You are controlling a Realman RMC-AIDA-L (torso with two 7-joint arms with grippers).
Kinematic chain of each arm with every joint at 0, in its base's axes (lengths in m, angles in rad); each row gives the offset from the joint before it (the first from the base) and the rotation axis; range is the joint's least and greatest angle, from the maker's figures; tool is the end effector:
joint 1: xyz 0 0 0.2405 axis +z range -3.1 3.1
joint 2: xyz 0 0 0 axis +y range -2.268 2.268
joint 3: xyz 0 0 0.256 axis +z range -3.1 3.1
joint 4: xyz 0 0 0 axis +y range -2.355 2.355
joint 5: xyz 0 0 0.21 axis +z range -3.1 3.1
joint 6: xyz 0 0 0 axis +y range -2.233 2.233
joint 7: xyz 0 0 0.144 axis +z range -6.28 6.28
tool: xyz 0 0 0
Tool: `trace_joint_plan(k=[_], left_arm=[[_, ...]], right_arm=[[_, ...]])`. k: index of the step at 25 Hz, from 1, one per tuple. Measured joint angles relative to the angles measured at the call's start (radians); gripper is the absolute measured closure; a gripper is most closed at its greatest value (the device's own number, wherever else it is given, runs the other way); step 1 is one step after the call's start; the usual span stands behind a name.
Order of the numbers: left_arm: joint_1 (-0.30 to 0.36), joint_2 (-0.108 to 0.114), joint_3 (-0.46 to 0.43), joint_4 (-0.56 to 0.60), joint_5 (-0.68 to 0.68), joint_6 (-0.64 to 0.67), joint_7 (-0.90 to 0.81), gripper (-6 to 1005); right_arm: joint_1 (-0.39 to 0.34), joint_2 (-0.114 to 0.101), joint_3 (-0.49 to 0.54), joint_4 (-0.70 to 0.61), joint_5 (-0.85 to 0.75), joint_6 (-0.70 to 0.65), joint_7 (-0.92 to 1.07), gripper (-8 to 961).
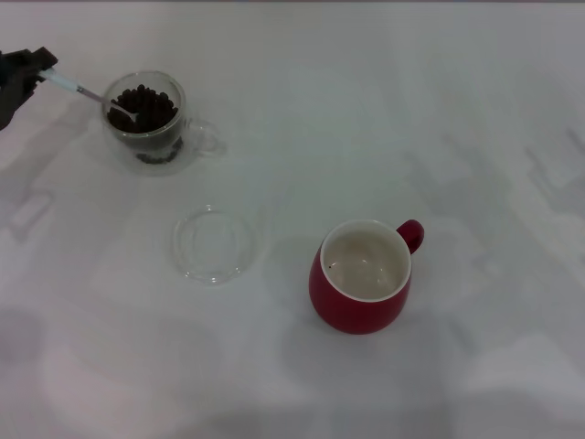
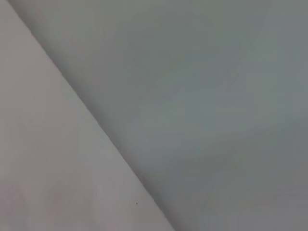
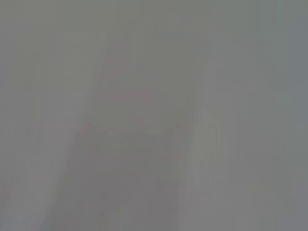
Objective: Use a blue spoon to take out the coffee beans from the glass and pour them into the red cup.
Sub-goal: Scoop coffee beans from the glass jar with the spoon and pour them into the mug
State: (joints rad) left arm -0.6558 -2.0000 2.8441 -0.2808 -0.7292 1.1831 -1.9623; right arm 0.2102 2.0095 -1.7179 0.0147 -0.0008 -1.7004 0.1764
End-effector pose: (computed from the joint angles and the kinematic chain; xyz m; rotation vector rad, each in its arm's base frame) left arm -0.3333 0.3718 0.0211 -1.6105 -1.8054 -1.1311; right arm 0.3605 0.2185 0.0309 -1.6981 0.2161 0.7602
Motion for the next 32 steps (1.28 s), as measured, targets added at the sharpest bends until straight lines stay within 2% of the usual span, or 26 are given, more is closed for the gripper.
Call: trace_joint_plan(k=[18, 26, 32], left_arm=[[0.091, 0.013, 0.000, 0.017, -0.141, 0.116, -0.041, 863], [0.082, 0.017, 0.000, 0.021, -0.124, 0.211, -0.026, 863], [0.034, 0.017, 0.000, 0.065, -0.038, 0.295, -0.028, 864]], right_arm=[[0.002, 0.000, 0.001, -0.031, -0.001, 0.061, 0.000, 275], [0.018, 0.000, 0.000, -0.042, -0.001, 0.071, -0.003, 275], [0.028, 0.000, 0.000, -0.055, -0.001, 0.072, -0.007, 276]])
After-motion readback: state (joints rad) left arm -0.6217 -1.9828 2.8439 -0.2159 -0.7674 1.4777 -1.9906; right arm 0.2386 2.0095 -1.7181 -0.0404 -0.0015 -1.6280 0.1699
